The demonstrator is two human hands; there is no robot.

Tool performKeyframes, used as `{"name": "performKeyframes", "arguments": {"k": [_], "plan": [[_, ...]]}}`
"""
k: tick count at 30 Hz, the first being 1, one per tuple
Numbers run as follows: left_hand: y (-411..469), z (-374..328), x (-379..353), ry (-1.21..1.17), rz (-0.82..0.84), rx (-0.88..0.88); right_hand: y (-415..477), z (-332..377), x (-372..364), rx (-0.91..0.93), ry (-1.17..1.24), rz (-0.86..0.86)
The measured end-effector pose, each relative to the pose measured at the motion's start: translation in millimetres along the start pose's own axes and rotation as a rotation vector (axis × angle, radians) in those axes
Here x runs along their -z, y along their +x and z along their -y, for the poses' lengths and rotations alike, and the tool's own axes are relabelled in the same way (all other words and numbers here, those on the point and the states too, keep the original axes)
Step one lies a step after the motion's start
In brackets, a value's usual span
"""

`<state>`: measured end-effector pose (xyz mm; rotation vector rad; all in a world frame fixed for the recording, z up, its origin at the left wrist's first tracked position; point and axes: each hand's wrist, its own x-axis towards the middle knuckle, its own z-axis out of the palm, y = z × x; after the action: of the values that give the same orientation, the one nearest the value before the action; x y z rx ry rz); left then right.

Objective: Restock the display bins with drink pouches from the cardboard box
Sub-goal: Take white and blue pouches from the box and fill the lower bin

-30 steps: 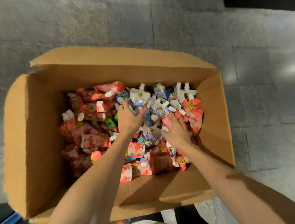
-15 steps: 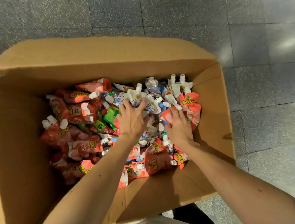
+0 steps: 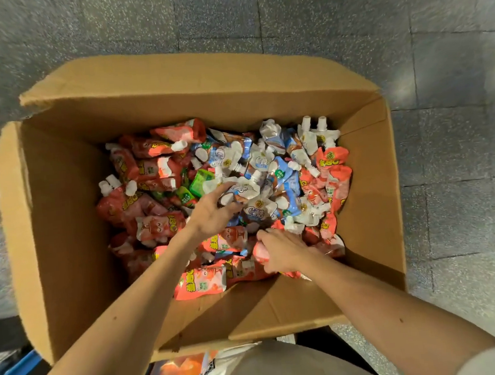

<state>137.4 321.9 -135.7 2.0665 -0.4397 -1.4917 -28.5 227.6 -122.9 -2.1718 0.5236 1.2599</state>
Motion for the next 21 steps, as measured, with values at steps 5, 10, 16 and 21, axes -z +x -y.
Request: {"name": "performKeyframes", "arguments": {"k": [5,10,16,21], "plan": [[-20,3,-8,-0.255,0.052,0.048,1,1,-2,-0.070,-0.032,0.073],[-44,-7,-9,-0.468,0.055,0.111,-12,-3,2,-0.019,-0.011,-0.014],[-91,-20,-4,-0.704,-0.107,0.106,-43,-9,41,-0.115,0.647,-0.222],[-159,-39,-14,-0.871,-0.208,-0.039,-88,11,94,-0.014,1.043,-0.306]]}}
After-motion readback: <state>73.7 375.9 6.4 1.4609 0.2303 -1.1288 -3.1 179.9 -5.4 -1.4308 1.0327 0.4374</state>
